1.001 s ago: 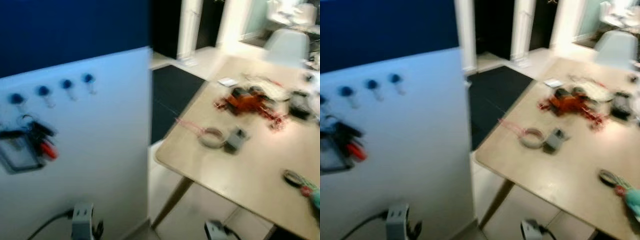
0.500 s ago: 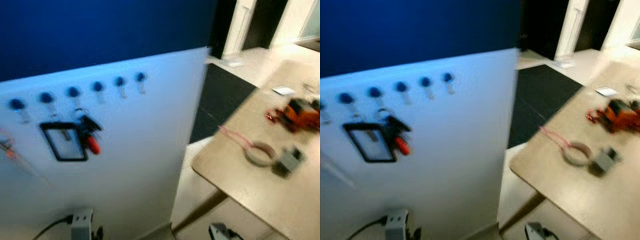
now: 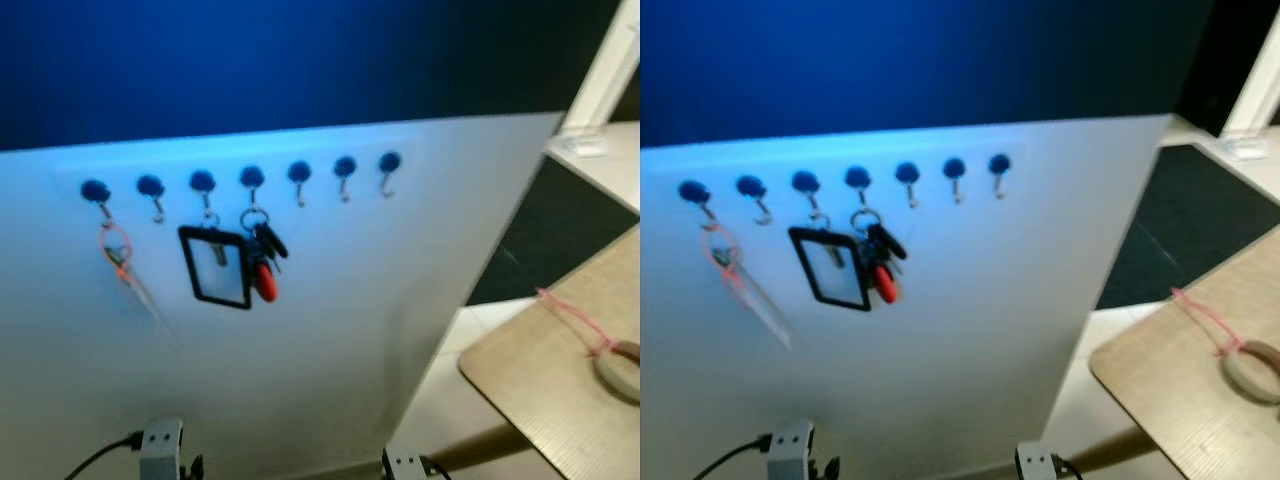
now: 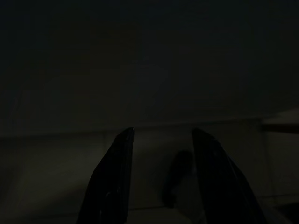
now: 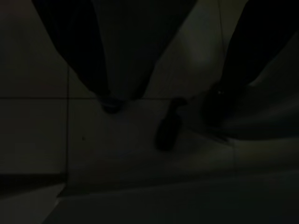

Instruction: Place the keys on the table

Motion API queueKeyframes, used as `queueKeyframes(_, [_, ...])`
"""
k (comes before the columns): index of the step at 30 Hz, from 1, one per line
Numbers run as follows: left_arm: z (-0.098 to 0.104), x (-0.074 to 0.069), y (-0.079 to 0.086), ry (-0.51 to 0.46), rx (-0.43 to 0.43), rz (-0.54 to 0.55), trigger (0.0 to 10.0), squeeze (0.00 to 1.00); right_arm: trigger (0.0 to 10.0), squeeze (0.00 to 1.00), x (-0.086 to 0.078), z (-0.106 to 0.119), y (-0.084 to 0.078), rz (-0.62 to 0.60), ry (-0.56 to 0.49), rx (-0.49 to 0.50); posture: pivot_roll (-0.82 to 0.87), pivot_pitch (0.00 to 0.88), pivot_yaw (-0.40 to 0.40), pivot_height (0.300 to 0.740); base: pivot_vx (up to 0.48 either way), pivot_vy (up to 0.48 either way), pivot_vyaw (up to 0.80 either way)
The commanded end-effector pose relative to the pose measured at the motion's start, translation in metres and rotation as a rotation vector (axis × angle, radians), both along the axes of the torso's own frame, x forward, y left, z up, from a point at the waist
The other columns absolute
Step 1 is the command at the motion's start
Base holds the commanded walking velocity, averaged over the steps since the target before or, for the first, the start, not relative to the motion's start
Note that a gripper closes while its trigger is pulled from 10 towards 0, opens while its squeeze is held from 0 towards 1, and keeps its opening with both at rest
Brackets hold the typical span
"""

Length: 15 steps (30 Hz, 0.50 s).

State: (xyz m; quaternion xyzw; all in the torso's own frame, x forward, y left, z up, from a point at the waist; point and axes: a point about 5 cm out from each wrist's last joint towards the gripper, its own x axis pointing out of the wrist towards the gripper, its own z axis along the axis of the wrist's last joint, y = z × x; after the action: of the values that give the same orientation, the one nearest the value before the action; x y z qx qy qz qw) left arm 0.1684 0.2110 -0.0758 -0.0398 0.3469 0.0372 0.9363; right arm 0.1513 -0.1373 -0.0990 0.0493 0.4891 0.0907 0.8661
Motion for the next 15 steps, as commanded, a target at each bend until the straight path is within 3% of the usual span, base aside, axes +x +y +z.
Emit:
queueKeyframes(1, [-0.001, -0.001, 0.001, 0.014, 0.000, 0.001, 10.0, 0.00, 10.0, 0.00, 0.004, 0.002, 0.001, 0.001, -0.009, -0.003, 0.06, 0.065, -0.003, 0.740, 0.000, 0.000, 0.80])
queueKeyframes(7, [-0.002, -0.003, 0.002, 0.027, -0.007, 0.010, 10.0, 0.00, 10.0, 0.00, 0.014, 0.005, -0.001, 0.001, -0.024, -0.004, 0.06, 0.068, -0.002, 0.740, 0.000, 0.000, 0.80])
queueKeyframes(15, [-0.003, -0.005, 0.002, 0.036, -0.017, 0.017, 10.0, 0.00, 10.0, 0.00, 0.010, 0.004, -0.006, 0.003, -0.018, -0.010, 0.06, 0.069, -0.003, 0.740, 0.000, 0.000, 0.80])
